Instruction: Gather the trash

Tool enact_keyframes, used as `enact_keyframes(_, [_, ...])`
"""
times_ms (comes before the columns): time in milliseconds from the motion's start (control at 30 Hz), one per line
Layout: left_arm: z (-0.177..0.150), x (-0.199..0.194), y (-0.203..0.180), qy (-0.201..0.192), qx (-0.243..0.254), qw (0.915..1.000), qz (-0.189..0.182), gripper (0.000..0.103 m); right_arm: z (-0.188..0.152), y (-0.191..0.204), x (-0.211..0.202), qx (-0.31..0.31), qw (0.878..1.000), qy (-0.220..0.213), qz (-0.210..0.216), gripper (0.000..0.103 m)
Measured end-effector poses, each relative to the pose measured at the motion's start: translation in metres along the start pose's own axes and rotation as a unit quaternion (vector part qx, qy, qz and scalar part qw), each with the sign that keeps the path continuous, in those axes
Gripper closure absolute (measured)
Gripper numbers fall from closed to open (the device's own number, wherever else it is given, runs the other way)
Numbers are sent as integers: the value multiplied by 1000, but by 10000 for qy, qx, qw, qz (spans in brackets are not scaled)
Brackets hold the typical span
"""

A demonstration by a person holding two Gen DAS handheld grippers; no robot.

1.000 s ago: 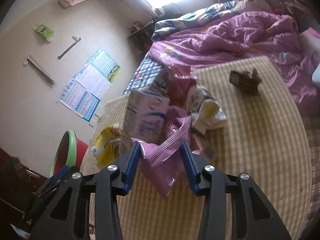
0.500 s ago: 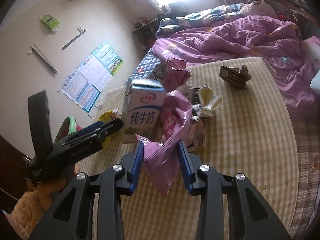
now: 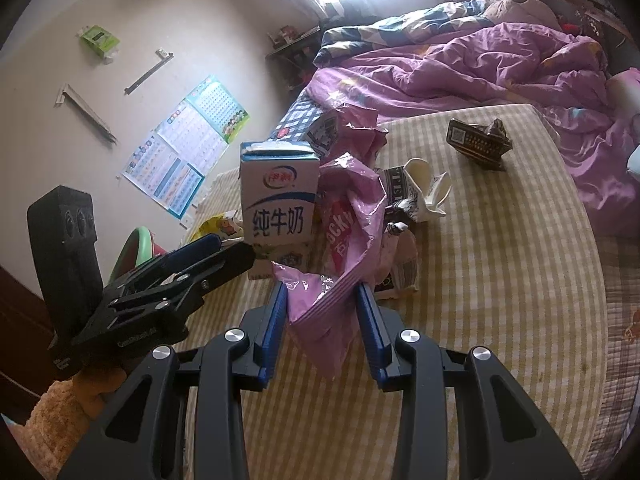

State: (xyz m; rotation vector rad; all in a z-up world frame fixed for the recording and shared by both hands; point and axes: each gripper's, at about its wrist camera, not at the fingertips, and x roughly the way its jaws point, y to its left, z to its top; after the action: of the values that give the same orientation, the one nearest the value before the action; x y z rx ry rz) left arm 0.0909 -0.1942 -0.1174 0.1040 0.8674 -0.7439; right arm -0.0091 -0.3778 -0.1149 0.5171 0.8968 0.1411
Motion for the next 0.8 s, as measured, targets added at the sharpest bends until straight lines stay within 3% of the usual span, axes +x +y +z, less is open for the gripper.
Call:
enact_keyframes(267, [16, 27, 10, 304, -233, 9987, -324, 29, -3, -1, 4, 65, 9999, 61, 64, 68])
enact_keyframes(333, [17, 28, 8, 301, -150, 9989, -312, 37, -3, -2, 5, 83, 9999, 75, 69, 68])
enact_keyframes(367, [17, 29, 4, 357, -53, 9991, -238, 52, -3, -2, 5, 87, 9999, 80, 64, 68])
enact_keyframes(433, [15, 28, 1, 399, 32, 9991, -139, 61, -2, -2, 7, 99, 9999, 94, 54, 68])
enact_keyframes(800, [6, -24, 2, -155, -208, 9994, 250, 64, 1, 9, 6, -7, 9999, -7, 101, 72])
